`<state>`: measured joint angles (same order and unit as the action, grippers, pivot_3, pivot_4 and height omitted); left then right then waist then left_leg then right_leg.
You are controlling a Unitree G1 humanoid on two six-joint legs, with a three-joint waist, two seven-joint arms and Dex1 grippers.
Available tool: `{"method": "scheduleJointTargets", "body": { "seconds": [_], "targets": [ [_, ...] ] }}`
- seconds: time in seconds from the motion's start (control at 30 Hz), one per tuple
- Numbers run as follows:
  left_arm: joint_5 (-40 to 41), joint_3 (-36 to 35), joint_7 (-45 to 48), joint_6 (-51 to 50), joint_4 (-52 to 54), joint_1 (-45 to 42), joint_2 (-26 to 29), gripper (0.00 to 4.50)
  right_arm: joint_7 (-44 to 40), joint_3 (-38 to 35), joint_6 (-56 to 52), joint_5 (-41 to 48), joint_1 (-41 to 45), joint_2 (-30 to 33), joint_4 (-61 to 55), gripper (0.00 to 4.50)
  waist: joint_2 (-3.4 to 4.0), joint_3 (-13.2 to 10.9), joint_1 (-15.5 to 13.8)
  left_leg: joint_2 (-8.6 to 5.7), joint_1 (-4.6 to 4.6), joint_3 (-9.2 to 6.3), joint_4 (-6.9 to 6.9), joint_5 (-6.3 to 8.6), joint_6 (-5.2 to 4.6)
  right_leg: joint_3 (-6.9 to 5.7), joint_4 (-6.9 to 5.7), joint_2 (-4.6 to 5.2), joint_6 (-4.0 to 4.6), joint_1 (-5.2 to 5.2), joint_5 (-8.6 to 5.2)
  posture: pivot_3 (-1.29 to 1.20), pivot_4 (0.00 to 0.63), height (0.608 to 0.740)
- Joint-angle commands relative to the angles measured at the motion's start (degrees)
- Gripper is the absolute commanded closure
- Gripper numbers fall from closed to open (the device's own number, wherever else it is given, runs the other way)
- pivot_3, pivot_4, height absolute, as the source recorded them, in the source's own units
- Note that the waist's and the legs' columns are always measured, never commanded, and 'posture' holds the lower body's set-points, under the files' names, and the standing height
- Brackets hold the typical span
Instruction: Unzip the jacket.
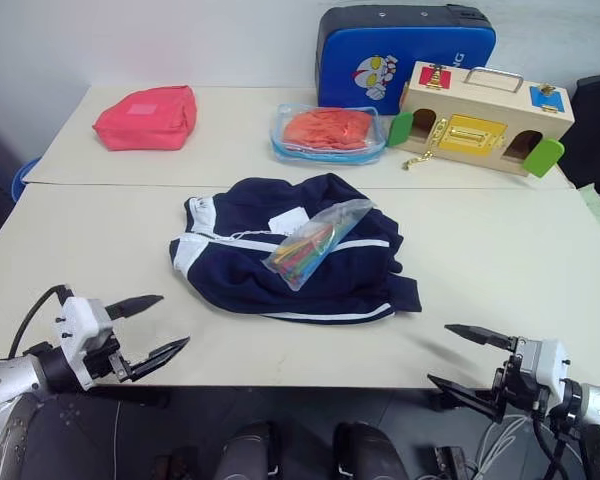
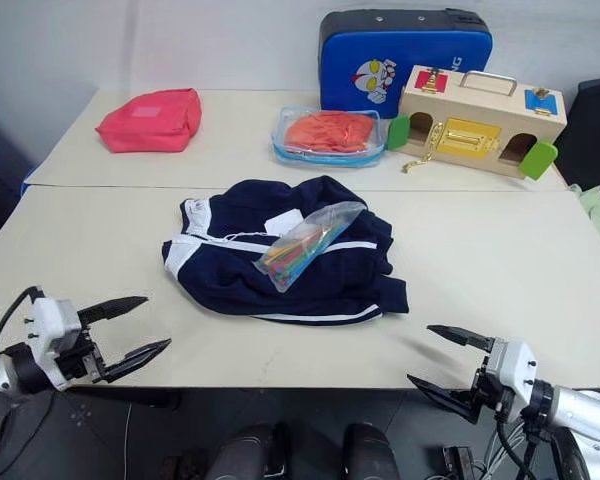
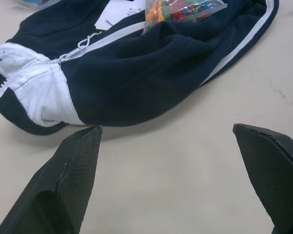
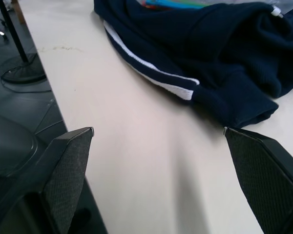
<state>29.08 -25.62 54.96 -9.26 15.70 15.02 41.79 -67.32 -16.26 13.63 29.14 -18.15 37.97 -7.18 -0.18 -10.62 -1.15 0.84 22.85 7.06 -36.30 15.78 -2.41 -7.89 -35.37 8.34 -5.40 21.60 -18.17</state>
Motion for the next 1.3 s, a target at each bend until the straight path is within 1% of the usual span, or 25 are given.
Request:
{"method": "scheduleJointTargets", "body": {
  "seconds": [0.03, 0.13, 0.17, 0.2, 0.27, 0.3, 0.37, 0.43, 0.5, 0.53, 0.6, 0.63, 0.7, 0.73, 0.8, 0.9, 0.93, 1.03, 1.13, 1.17, 1.2, 1.23, 1.3],
  "targets": [
    [0.97, -0.56, -1.59, -0.87, 1.39, -2.34, 0.24, 0.0, 1.4, -0.93, -0.02, 1.82, -0.04, -0.99, -3.94, 0.03, 0.0, 0.0, -0.13, 0.0, 0.0, 0.0, -0.01, 0.0, 0.0, 0.01, -0.01, 0.01, 0.0, 0.0, 0.0, 0.0, 0.15, 0.74],
    [2.61, 0.15, -1.61, -4.2, 2.97, -3.77, 0.91, 0.0, 3.98, -0.64, -1.58, 3.11, 0.05, -2.22, -7.63, 0.03, 0.0, 0.0, -0.2, 0.0, 0.0, 0.0, -0.01, -0.01, 0.0, 0.02, -0.02, 0.02, 0.0, 0.0, 0.0, 0.0, 0.15, 0.74],
    [4.54, 0.57, -1.97, -7.19, 4.12, -5.07, 1.42, 0.0, 5.59, -0.98, -1.91, 3.78, 0.46, -3.08, -9.12, 0.03, 0.0, 0.0, -0.2, 0.0, 0.0, 0.0, -0.01, -0.01, 0.01, 0.02, -0.01, 0.02, 0.0, 0.0, 0.0, 0.0, 0.15, 0.74],
    [8.27, 0.87, -3.28, -11.97, 5.51, -7.38, 2.01, 0.0, 8.09, -1.74, -2.67, 4.97, 1.09, -4.31, -10.56, 0.03, -0.01, 0.0, -0.27, 0.0, 0.0, -0.01, 0.0, -0.01, 0.01, 0.02, -0.01, 0.02, 0.0, 0.0, 0.0, 0.0, 0.15, 0.74],
    [14.06, 2.13, -9.96, -23.25, 6.19, -15.44, 3.04, 0.0, 12.44, -3.16, -4.86, 6.93, 2.47, -5.66, -13.1, 0.03, -0.06, -0.04, -0.42, 0.0, 0.02, -0.08, -0.03, -0.05, 0.06, 0.0, -0.06, 0.02, 0.0, 0.0, 0.0, 0.0, 0.15, 0.74],
    [14.64, 3.7, -13.28, -27.67, 5.65, -20.18, 3.42, 0.0, 14.01, -3.69, -5.76, 7.42, 3.08, -5.98, -14.03, 0.03, -0.05, -0.05, -0.76, 0.0, 0.06, -0.14, -0.06, -0.09, 0.06, -0.01, -0.1, 0.02, 0.0, 0.0, 0.0, 0.0, 0.15, 0.74],
    [16.84, 8.37, -16.95, -36.55, 3.31, -30.42, 2.96, 0.0, 16.6, -4.2, -6.86, 7.8, 3.83, -6.79, -15.03, 0.03, -0.05, -0.04, -0.93, -0.04, 0.08, -0.23, -0.14, -0.21, 0.07, 0.01, -0.19, 0.01, -0.01, -0.01, 0.05, 0.0, 0.15, 0.74],
    [16.06, 13.75, -19.49, -42.12, -0.68, -39.86, 0.37, 0.0, 17.02, -3.98, -7.32, 7.33, 4.21, -6.76, -15.37, 0.03, -0.08, -0.02, -0.99, -0.09, 0.04, -0.21, -0.12, -0.31, 0.16, 0.03, -0.2, -0.01, -0.04, -0.06, 0.08, 0.0, 0.15, 0.74],
    [11.99, 19.92, -20.19, -42.92, -6.64, -47.68, -3.08, 0.0, 16.86, -3.55, -7.55, 6.67, 4.53, -6.41, -15.34, 0.03, -0.08, -0.02, -1.05, -0.13, 0.05, -0.14, -0.11, -0.4, 0.31, 0.03, -0.18, -0.11, -0.05, -0.07, 0.08, 0.0, 0.15, 0.74],
    [10.21, 22.7, -19.92, -43.14, -9.83, -50.65, -4.55, 0.0, 16.86, -3.3, -7.59, 6.29, 4.67, -6.29, -15.38, 0.03, -0.08, -0.02, -1.07, -0.14, 0.06, -0.09, -0.1, -0.49, 0.19, 0.05, -0.19, -0.18, -0.05, -0.06, 0.08, 0.0, 0.15, 0.74],
    [5.74, 28.28, -18.43, -42.01, -16.33, -55.3, -7.0, 0.0, 17.46, -3.04, -7.58, 5.68, 4.97, -6.62, -15.51, 0.03, -0.11, -0.03, -0.79, -0.11, 0.1, -0.02, -0.11, -0.56, 0.07, 0.1, -0.25, -0.63, -0.08, -0.04, 0.09, 0.0, 0.15, 0.74],
    [3.17, 30.73, -17.75, -39.99, -20.66, -57.64, -8.92, 0.0, 17.89, -2.81, -7.56, 5.38, 5.06, -6.97, -15.63, 0.03, -0.11, -0.03, -0.44, -0.1, 0.1, 0.03, -0.11, -0.56, 0.07, 0.13, -0.27, -0.69, -0.08, -0.04, 0.09, 0.0, 0.15, 0.74],
    [-0.09, 33.26, -16.54, -37.39, -26.18, -60.5, -11.26, 0.0, 18.3, -2.51, -7.58, 5.0, 5.13, -7.36, -15.78, 0.03, -0.16, -0.06, -0.09, -0.06, 0.1, 0.1, -0.11, -0.56, 0.07, 0.17, -0.26, -0.76, -0.08, -0.01, 0.09, 0.0, 0.15, 0.74],
    [-0.74, 34.76, -14.3, -36.68, -28.6, -61.71, -12.68, 0.0, 18.62, -2.22, -7.53, 4.67, 4.95, -7.69, -16.02, 0.03, -0.2, -0.08, -0.01, -0.02, 0.1, 0.11, -0.12, -0.56, 0.08, 0.19, -0.26, -0.79, -0.08, 0.0, 0.09, 0.0, 0.15, 0.74],
    [0.36, 35.91, -10.89, -39.52, -31.83, -63.52, -15.28, 0.0, 19.11, -1.82, -7.56, 4.26, 4.65, -8.12, -16.45, 0.03, -0.22, -0.1, -0.03, 0.03, 0.1, 0.12, -0.12, -0.58, 0.12, 0.19, -0.24, -0.83, -0.08, 0.03, 0.09, 0.0, 0.15, 0.74],
    [-2.44, 38.57, -7.11, -36.82, -35.57, -64.72, -17.84, 0.54, 19.51, -1.52, -7.64, 4.04, 4.51, -8.4, -16.86, 0.0, -0.26, -0.12, -0.18, 0.04, 0.11, 0.1, -0.21, -0.6, 0.14, 0.19, -0.2, -0.8, -0.08, 0.03, 0.09, 0.0, 0.15, 0.74],
    [-3.71, 39.3, -6.2, -34.73, -35.94, -64.61, -18.27, 0.84, 19.6, -1.46, -7.66, 4.02, 4.46, -8.49, -16.94, 0.0, -0.27, -0.12, -0.17, 0.04, 0.12, 0.1, -0.29, -0.6, 0.14, 0.21, -0.17, -0.78, -0.08, 0.03, 0.09, 0.0, 0.15, 0.74],
    [-4.6, 39.42, -4.51, -33.66, -35.05, -63.8, -19.25, 1.75, 19.86, -1.2, -7.61, 3.87, 4.2, -8.78, -17.2, 0.0, -0.27, -0.13, -0.2, 0.08, 0.15, 0.07, -0.47, -0.56, 0.1, 0.23, -0.23, -0.68, -0.07, 0.03, 0.09, 0.0, 0.15, 0.74],
    [-5.45, 39.66, -3.82, -34.92, -33.88, -62.81, -19.17, 2.62, 20.09, -0.88, -7.53, 3.61, 4.09, -9.08, -17.27, 0.0, -0.27, -0.13, -0.2, 0.2, 0.25, 0.02, -0.73, -0.38, 0.1, 0.23, -0.25, -0.57, -0.07, 0.03, 0.09, 0.0, 0.15, 0.74],
    [-5.66, 38.91, -4.34, -33.7, -33.3, -61.69, -19.42, 2.92, 20.0, -0.5, -7.32, 3.45, 4.24, -9.32, -16.97, 0.0, -0.27, -0.13, -0.2, 0.2, 0.25, 0.03, -0.76, -0.37, 0.07, 0.23, -0.25, -0.56, -0.07, 0.03, 0.09, 0.0, 0.15, 0.74],
    [-5.79, 38.28, -4.69, -32.69, -32.8, -60.81, -19.59, 3.1, 19.99, -0.2, -7.15, 3.33, 4.29, -9.49, -16.84, 0.0, -0.26, -0.12, -0.2, 0.2, 0.26, 0.03, -0.77, -0.36, 0.06, 0.23, -0.25, -0.55, -0.07, 0.02, 0.09, 0.0, 0.15, 0.74],
    [-3.85, 35.4, -4.25, -29.83, -31.12, -59.18, -20.56, 3.47, 19.68, 0.34, -6.82, 3.18, 4.65, -9.68, -16.34, 0.0, -0.26, -0.12, -0.2, 0.19, 0.26, 0.03, -0.78, -0.35, 0.04, 0.24, -0.25, -0.52, -0.07, 0.02, 0.09, 0.0, 0.15, 0.74],
    [-0.89, 30.65, -3.08, -25.37, -27.24, -55.94, -21.49, 4.02, 18.75, 1.24, -6.35, 2.99, 5.53, -9.89, -15.32, 0.0, -0.27, -0.13, -0.18, 0.19, 0.26, 0.03, -0.79, -0.34, 0.03, 0.24, -0.25, -0.47, -0.07, 0.02, 0.09, 0.0, 0.15, 0.74]
  ]
}}
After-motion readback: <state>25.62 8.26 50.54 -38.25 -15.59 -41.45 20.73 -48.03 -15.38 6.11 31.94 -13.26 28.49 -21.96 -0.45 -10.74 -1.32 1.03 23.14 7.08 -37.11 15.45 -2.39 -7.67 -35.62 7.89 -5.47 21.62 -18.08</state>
